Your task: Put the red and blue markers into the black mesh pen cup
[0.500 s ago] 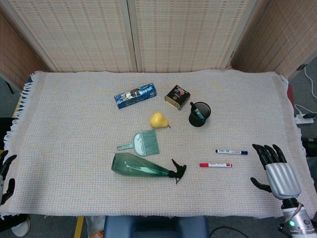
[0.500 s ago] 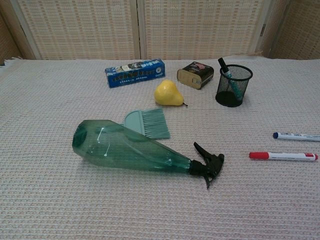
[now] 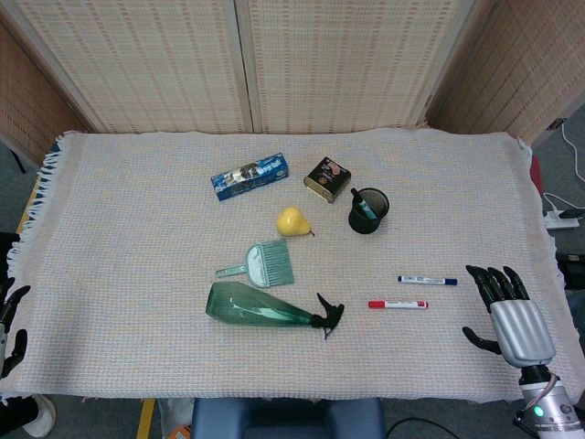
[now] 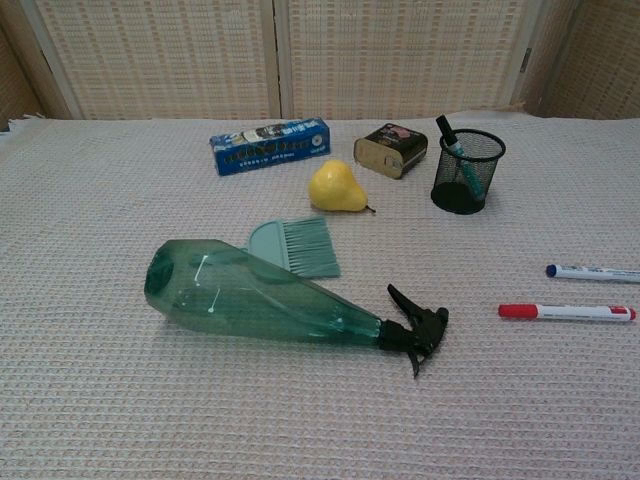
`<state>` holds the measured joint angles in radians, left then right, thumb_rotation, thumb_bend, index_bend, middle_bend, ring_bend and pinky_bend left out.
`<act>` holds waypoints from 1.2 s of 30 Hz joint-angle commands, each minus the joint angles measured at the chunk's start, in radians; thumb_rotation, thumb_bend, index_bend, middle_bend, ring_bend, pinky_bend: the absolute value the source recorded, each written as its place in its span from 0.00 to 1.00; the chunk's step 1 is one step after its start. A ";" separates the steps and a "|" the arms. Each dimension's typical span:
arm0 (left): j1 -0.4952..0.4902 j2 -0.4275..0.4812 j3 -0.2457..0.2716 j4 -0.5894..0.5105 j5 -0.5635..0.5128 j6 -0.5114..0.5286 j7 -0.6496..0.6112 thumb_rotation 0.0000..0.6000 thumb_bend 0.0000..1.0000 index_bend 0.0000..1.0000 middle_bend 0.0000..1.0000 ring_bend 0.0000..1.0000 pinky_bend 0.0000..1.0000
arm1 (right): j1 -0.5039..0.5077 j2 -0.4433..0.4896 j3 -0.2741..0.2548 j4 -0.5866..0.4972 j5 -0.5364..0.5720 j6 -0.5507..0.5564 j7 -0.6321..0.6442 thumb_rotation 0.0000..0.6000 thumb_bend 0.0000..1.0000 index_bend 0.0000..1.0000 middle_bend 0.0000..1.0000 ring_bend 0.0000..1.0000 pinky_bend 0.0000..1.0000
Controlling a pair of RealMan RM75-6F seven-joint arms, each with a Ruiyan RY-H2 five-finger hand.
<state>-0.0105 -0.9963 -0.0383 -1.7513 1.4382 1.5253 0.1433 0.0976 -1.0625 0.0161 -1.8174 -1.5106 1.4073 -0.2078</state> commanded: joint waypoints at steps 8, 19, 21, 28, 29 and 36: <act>0.002 0.000 0.001 -0.003 0.004 0.005 0.002 1.00 0.51 0.14 0.01 0.00 0.28 | 0.003 0.000 -0.001 0.001 0.005 -0.008 -0.003 1.00 0.10 0.05 0.10 0.08 0.04; -0.003 0.003 0.007 -0.008 0.010 -0.011 -0.017 1.00 0.51 0.14 0.01 0.00 0.28 | 0.070 -0.044 0.038 0.031 0.086 -0.111 -0.064 1.00 0.10 0.09 0.10 0.09 0.04; -0.004 0.007 0.005 -0.006 0.006 -0.013 -0.031 1.00 0.51 0.14 0.01 0.00 0.28 | 0.106 -0.055 0.058 0.027 0.112 -0.154 -0.090 1.00 0.10 0.09 0.10 0.10 0.03; -0.002 0.014 0.008 -0.005 0.016 -0.008 -0.049 1.00 0.51 0.14 0.01 0.00 0.28 | 0.230 -0.129 0.092 0.050 0.265 -0.335 -0.229 1.00 0.10 0.11 0.10 0.14 0.04; -0.001 0.014 0.008 -0.006 0.016 -0.008 -0.049 1.00 0.51 0.14 0.01 0.00 0.28 | 0.245 -0.140 0.090 0.054 0.289 -0.358 -0.254 1.00 0.10 0.12 0.10 0.14 0.04; 0.000 0.021 0.008 -0.015 0.006 -0.010 -0.043 1.00 0.51 0.14 0.01 0.00 0.28 | 0.331 -0.227 0.066 0.077 0.440 -0.437 -0.428 1.00 0.10 0.14 0.10 0.16 0.06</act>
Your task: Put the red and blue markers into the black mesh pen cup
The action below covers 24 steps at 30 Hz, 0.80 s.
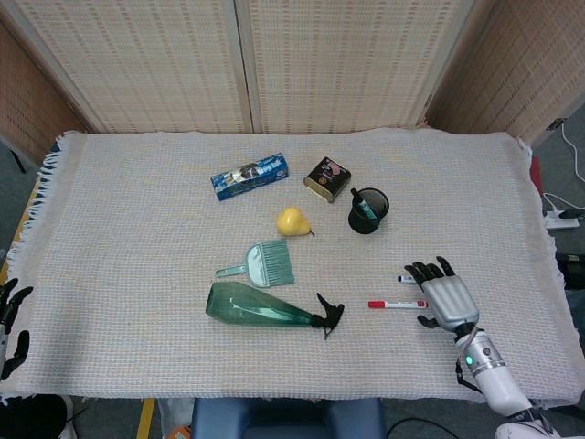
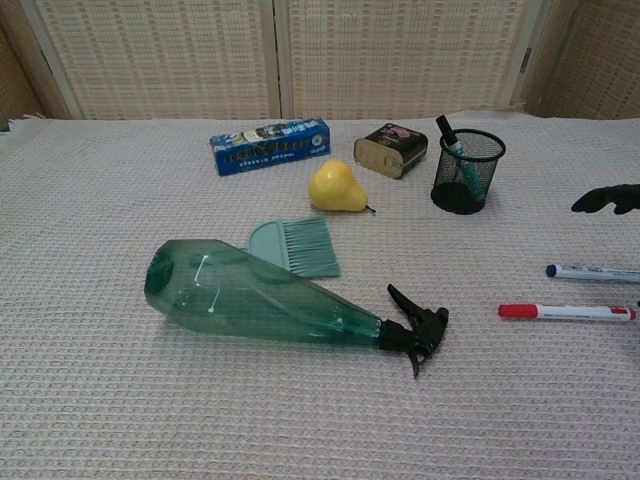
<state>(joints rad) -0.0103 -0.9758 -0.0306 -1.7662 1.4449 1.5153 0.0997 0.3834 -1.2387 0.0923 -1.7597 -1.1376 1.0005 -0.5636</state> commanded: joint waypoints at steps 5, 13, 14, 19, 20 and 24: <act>0.001 0.003 -0.001 -0.001 -0.005 0.000 -0.003 1.00 0.51 0.14 0.01 0.00 0.28 | 0.076 -0.109 -0.022 0.047 0.126 -0.019 -0.139 1.00 0.10 0.17 0.10 0.18 0.08; 0.001 0.005 -0.003 0.001 -0.009 -0.002 -0.011 1.00 0.51 0.14 0.01 0.00 0.28 | 0.120 -0.163 -0.018 0.068 0.164 -0.019 -0.141 1.00 0.10 0.32 0.12 0.22 0.11; 0.001 0.005 -0.003 0.002 -0.010 -0.003 -0.013 1.00 0.51 0.14 0.01 0.00 0.28 | 0.125 -0.170 -0.018 0.073 0.168 -0.019 -0.140 1.00 0.10 0.34 0.12 0.22 0.11; 0.001 0.006 -0.004 0.003 -0.014 -0.004 -0.018 1.00 0.51 0.14 0.01 0.00 0.28 | 0.145 -0.192 -0.018 0.092 0.188 -0.013 -0.142 1.00 0.10 0.42 0.13 0.23 0.12; 0.001 0.006 -0.004 0.003 -0.015 -0.004 -0.019 1.00 0.51 0.14 0.01 0.00 0.28 | 0.148 -0.195 -0.020 0.097 0.193 -0.013 -0.144 1.00 0.10 0.43 0.13 0.23 0.12; 0.000 0.006 -0.005 0.004 -0.019 -0.009 -0.022 1.00 0.51 0.14 0.01 0.00 0.28 | 0.161 -0.209 -0.027 0.119 0.212 -0.004 -0.157 1.00 0.10 0.44 0.13 0.23 0.12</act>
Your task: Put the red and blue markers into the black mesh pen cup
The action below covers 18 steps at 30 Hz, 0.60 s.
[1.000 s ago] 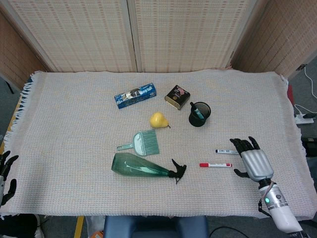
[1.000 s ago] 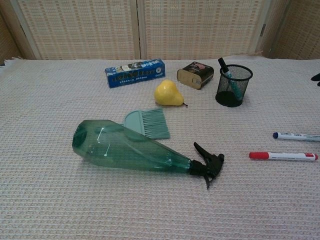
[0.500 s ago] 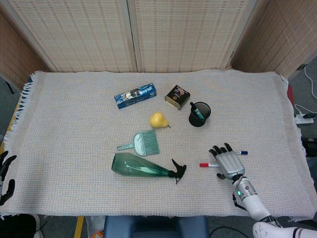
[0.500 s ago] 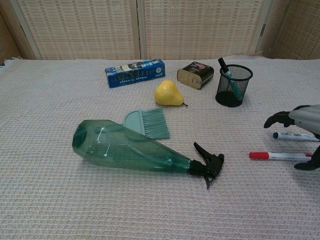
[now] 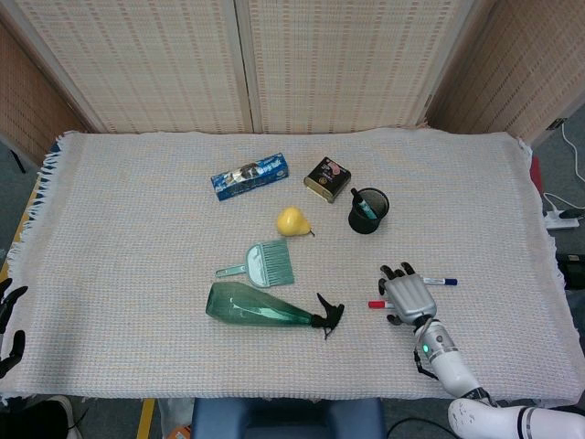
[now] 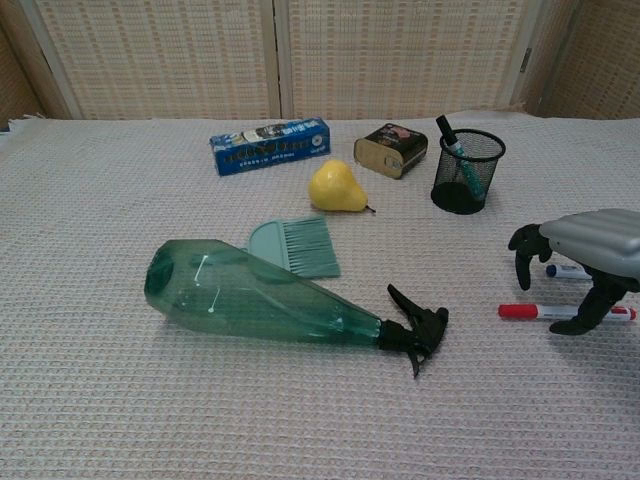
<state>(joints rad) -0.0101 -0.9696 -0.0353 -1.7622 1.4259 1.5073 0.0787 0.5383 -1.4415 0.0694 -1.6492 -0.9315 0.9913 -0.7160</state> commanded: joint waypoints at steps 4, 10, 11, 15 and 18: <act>-0.002 0.000 -0.001 0.003 -0.005 -0.005 -0.004 1.00 0.51 0.14 0.01 0.00 0.28 | 0.016 -0.014 -0.010 0.018 0.018 0.007 -0.009 1.00 0.10 0.44 0.13 0.24 0.12; -0.001 0.003 -0.005 0.008 -0.013 -0.006 -0.020 1.00 0.51 0.14 0.01 0.00 0.28 | 0.032 -0.031 -0.011 0.039 0.027 0.010 -0.003 1.00 0.10 0.46 0.15 0.26 0.15; -0.001 0.004 -0.005 0.008 -0.012 -0.005 -0.022 1.00 0.51 0.14 0.01 0.00 0.28 | 0.033 -0.035 -0.012 0.043 0.025 0.011 -0.001 1.00 0.11 0.47 0.15 0.27 0.15; -0.001 0.005 -0.005 0.009 -0.013 -0.006 -0.028 1.00 0.51 0.14 0.01 0.00 0.28 | 0.043 -0.053 -0.016 0.068 0.029 0.008 0.001 1.00 0.11 0.53 0.17 0.29 0.18; 0.000 0.007 -0.006 0.009 -0.013 -0.005 -0.030 1.00 0.51 0.14 0.01 0.00 0.28 | 0.051 -0.064 -0.020 0.085 0.036 0.003 -0.002 1.00 0.11 0.55 0.18 0.29 0.18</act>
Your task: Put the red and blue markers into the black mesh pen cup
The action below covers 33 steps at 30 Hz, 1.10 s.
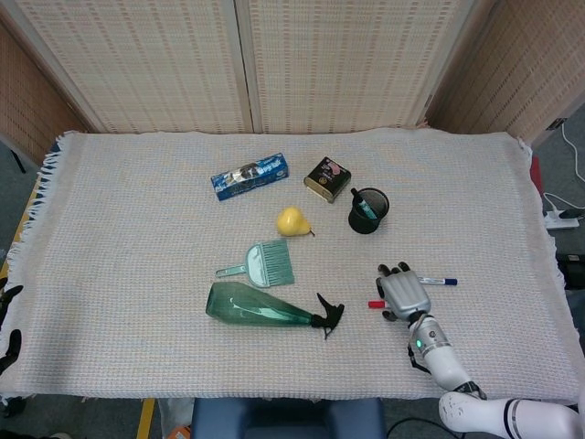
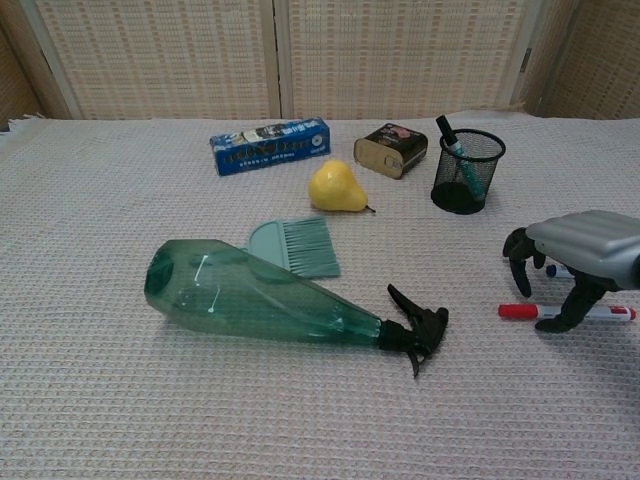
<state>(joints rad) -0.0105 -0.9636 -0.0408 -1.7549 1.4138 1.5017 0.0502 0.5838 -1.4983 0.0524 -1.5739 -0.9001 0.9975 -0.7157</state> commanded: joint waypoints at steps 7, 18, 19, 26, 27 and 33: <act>0.000 0.000 -0.001 0.004 -0.004 -0.002 -0.005 1.00 0.51 0.14 0.01 0.00 0.28 | 0.019 -0.028 -0.010 0.045 0.017 -0.005 -0.011 1.00 0.11 0.56 0.18 0.29 0.18; 0.001 0.003 -0.003 0.009 -0.007 -0.001 -0.018 1.00 0.51 0.14 0.01 0.00 0.28 | 0.027 -0.048 -0.015 0.076 -0.002 0.004 0.005 1.00 0.18 0.68 0.24 0.34 0.23; 0.002 0.004 -0.003 0.009 -0.007 -0.001 -0.019 1.00 0.51 0.14 0.01 0.00 0.28 | 0.028 -0.051 -0.016 0.082 0.000 0.004 0.001 1.00 0.18 0.69 0.24 0.34 0.23; 0.003 0.007 -0.004 0.013 -0.015 -0.003 -0.024 1.00 0.51 0.14 0.01 0.00 0.28 | 0.036 -0.083 -0.022 0.130 -0.003 0.008 -0.016 1.00 0.18 0.65 0.24 0.34 0.23; 0.002 0.007 -0.004 0.013 -0.015 -0.004 -0.024 1.00 0.51 0.14 0.01 0.00 0.28 | 0.036 -0.085 -0.022 0.133 -0.005 0.009 -0.015 1.00 0.18 0.63 0.24 0.34 0.23; 0.006 0.010 -0.004 0.012 -0.013 0.003 -0.028 1.00 0.51 0.14 0.01 0.00 0.28 | 0.029 -0.088 -0.012 0.131 -0.033 0.036 0.008 1.00 0.18 0.52 0.24 0.34 0.23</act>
<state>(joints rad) -0.0040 -0.9542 -0.0451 -1.7433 1.4006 1.5046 0.0227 0.6144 -1.5870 0.0391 -1.4414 -0.9327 1.0343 -0.7095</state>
